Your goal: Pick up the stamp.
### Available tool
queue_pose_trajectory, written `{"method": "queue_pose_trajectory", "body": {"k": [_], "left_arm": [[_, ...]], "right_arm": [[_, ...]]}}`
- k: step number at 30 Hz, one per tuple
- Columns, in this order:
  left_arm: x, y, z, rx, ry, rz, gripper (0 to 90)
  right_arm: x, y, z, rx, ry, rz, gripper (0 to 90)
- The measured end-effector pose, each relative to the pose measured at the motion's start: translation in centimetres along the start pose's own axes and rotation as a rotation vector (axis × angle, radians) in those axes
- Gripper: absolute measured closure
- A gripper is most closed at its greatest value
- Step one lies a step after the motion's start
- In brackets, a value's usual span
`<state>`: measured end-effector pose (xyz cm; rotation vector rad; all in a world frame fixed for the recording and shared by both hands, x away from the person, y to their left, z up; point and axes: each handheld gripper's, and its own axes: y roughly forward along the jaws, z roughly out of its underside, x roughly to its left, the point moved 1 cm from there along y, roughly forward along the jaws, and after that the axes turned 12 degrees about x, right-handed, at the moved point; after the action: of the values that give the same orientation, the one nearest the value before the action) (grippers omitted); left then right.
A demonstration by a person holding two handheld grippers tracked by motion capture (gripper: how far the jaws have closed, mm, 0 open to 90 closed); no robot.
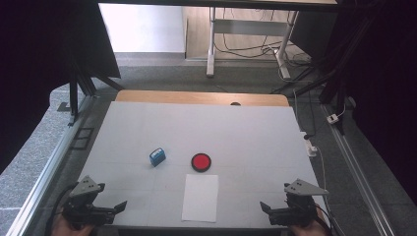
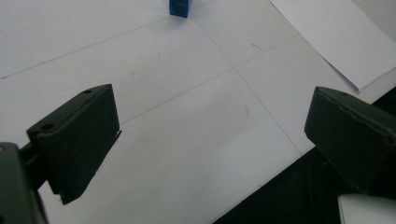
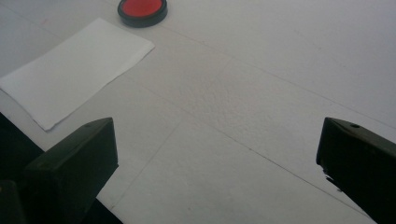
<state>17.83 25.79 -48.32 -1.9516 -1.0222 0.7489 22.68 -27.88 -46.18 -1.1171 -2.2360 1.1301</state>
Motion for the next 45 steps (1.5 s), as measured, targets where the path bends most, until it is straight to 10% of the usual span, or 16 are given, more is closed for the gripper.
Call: {"method": "queue_pose_trajectory", "body": {"k": [23,45], "left_arm": [[0.23,-0.11,0.15,0.005,-0.036,0.013,2.3],[0.52,-0.1,-0.69,-0.03,0.046,0.07,0.0]], "right_arm": [[0.11,0.07,-0.1,-0.004,-0.032,-0.03,0.0],[0.0,0.15,-0.17,0.003,-0.039,-0.051,0.0]]}}
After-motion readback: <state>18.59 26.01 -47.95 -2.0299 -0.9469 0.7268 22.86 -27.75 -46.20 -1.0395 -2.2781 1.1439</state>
